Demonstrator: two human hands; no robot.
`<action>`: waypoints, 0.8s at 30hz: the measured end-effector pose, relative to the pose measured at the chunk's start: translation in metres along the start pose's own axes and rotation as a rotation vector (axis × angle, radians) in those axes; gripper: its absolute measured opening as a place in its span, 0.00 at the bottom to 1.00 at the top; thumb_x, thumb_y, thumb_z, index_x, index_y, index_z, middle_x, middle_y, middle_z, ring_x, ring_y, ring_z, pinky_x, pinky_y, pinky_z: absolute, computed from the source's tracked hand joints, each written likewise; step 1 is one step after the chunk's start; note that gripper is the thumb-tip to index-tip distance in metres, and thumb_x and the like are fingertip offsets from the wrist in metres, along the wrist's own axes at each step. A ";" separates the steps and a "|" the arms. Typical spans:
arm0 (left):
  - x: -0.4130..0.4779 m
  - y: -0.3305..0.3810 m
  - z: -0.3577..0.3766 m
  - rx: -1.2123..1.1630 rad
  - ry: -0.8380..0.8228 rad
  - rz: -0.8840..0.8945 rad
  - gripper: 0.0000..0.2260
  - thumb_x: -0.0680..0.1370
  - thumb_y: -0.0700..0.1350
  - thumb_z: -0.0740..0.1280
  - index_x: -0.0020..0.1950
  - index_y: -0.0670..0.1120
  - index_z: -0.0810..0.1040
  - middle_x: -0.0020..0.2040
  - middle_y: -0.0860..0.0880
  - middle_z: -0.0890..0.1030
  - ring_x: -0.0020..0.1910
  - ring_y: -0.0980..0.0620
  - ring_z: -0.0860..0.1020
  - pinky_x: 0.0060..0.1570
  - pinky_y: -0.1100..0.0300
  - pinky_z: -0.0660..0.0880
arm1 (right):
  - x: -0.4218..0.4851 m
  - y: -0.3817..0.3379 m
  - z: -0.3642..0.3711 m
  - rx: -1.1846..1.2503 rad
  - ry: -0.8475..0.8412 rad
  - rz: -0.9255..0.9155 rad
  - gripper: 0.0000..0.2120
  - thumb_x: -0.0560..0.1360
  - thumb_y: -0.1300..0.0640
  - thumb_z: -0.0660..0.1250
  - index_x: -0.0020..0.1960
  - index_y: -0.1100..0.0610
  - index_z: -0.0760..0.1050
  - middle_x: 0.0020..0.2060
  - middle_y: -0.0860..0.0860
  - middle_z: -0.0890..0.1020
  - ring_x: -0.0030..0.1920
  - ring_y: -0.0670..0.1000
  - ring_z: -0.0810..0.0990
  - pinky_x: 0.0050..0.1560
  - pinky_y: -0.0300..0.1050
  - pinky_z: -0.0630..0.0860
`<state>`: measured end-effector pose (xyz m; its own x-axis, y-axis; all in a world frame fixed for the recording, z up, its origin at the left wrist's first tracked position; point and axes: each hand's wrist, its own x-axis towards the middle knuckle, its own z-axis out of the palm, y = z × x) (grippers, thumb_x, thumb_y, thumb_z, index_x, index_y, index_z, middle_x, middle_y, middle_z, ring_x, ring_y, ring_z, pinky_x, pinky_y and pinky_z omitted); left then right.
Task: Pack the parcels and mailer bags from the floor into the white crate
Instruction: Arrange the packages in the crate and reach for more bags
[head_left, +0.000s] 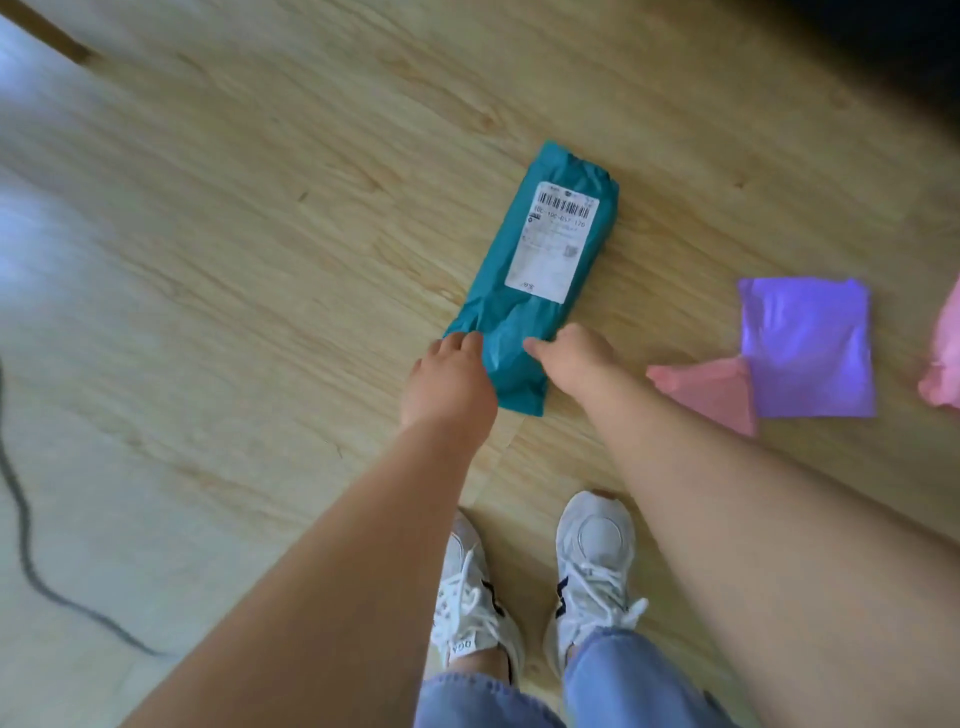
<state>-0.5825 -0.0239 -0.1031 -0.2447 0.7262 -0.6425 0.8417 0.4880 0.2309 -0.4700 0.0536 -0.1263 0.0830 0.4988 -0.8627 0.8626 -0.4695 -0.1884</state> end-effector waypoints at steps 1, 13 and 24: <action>0.006 -0.002 0.003 0.006 0.018 0.015 0.21 0.80 0.40 0.56 0.74 0.46 0.64 0.71 0.48 0.68 0.68 0.46 0.66 0.66 0.54 0.65 | 0.008 -0.004 0.005 0.017 0.012 0.021 0.25 0.77 0.44 0.65 0.66 0.60 0.72 0.63 0.58 0.78 0.60 0.60 0.78 0.50 0.46 0.70; -0.005 0.011 -0.029 -0.162 -0.009 -0.084 0.21 0.80 0.40 0.56 0.73 0.48 0.67 0.71 0.47 0.69 0.68 0.45 0.68 0.63 0.51 0.68 | -0.012 0.009 -0.013 0.043 0.258 0.001 0.09 0.75 0.64 0.59 0.37 0.58 0.72 0.39 0.53 0.75 0.41 0.56 0.71 0.40 0.42 0.63; -0.096 0.128 -0.138 -0.316 -0.146 -0.126 0.22 0.81 0.53 0.58 0.74 0.46 0.65 0.69 0.44 0.72 0.64 0.44 0.73 0.60 0.53 0.70 | -0.190 0.066 -0.126 0.218 0.470 -0.279 0.12 0.74 0.66 0.64 0.32 0.62 0.68 0.27 0.50 0.63 0.38 0.57 0.66 0.36 0.51 0.63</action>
<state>-0.5177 0.0362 0.0892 -0.2470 0.5852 -0.7724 0.6139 0.7112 0.3425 -0.3666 0.0194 0.0846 0.1233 0.8709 -0.4757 0.7651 -0.3887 -0.5134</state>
